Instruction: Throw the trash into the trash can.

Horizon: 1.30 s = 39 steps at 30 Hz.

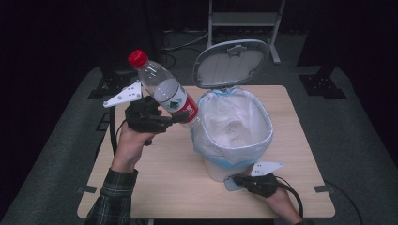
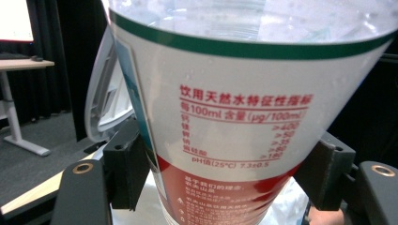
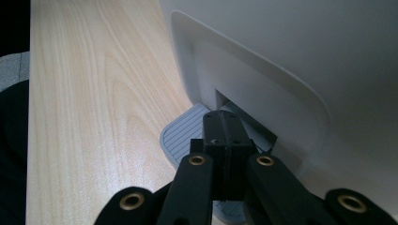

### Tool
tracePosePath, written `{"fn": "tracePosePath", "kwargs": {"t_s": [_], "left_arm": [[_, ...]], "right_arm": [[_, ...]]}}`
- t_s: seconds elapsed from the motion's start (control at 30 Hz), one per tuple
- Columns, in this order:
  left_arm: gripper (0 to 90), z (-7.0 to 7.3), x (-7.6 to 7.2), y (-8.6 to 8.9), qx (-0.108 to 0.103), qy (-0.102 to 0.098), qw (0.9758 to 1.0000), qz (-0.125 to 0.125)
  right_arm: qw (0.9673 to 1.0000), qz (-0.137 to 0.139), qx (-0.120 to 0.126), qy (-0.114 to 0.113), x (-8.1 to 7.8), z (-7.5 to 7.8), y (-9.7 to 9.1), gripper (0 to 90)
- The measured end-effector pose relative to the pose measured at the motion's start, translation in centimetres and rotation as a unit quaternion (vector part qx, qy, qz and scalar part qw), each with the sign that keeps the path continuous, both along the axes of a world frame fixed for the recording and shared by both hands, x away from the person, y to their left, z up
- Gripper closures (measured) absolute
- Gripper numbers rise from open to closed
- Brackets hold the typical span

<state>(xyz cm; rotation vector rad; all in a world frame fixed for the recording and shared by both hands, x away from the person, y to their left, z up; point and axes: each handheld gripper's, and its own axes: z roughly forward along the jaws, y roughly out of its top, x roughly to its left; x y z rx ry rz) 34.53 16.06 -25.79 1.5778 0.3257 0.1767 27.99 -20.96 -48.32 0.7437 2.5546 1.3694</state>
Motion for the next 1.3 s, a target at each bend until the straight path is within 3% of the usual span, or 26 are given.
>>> {"fn": "tracePosePath", "kwargs": {"t_s": [0.5, 0.97, 1.3], "left_arm": [[28.2, -0.2, 1.1, -3.5, -0.014, 0.002, 0.9995, -0.027], [27.7, -1.8, 2.1, -6.4, -0.001, 0.011, 0.9991, -0.041], [26.7, -2.9, 2.5, -7.1, 0.011, 0.012, 0.9992, -0.037]], "right_arm": [[1.0000, 0.000, 0.001, 0.001, 0.0, 0.0, 0.0, 90.0], [1.0000, 0.000, 0.001, 0.002, 0.0, 0.0, 0.0, 90.0], [1.0000, 0.000, 0.001, 0.003, 0.1, 0.0, 0.0, 90.0]]}}
